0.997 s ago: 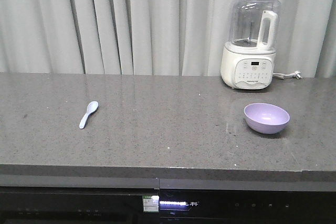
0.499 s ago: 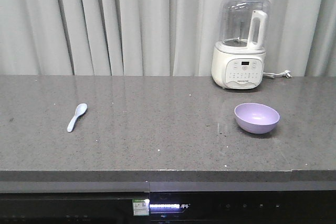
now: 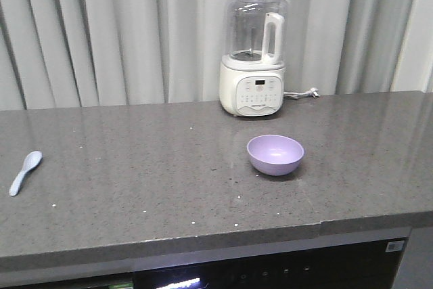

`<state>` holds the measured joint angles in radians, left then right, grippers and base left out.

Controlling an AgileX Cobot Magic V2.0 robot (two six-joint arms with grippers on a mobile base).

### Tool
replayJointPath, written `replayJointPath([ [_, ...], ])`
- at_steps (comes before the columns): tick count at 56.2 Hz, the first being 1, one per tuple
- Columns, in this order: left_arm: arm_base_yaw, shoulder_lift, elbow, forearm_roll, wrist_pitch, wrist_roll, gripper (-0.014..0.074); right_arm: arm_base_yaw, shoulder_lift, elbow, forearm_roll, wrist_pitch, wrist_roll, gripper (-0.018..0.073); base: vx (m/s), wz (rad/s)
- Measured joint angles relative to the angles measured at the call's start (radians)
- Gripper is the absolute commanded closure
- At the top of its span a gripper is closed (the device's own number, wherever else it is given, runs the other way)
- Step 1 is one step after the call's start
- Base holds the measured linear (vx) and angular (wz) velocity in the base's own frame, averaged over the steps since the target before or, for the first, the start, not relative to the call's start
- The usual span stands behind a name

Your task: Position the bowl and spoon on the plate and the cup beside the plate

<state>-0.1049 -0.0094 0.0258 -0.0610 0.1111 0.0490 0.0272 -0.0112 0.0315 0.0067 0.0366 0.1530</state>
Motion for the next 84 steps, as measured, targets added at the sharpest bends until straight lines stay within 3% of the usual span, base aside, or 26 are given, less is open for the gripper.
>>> replayJointPath([
  [84, 0.0, 0.0, 0.0, 0.0, 0.0, 0.0, 0.0599, 0.0, 0.0, 0.0, 0.0, 0.0, 0.0, 0.0568, 0.23, 0.08],
])
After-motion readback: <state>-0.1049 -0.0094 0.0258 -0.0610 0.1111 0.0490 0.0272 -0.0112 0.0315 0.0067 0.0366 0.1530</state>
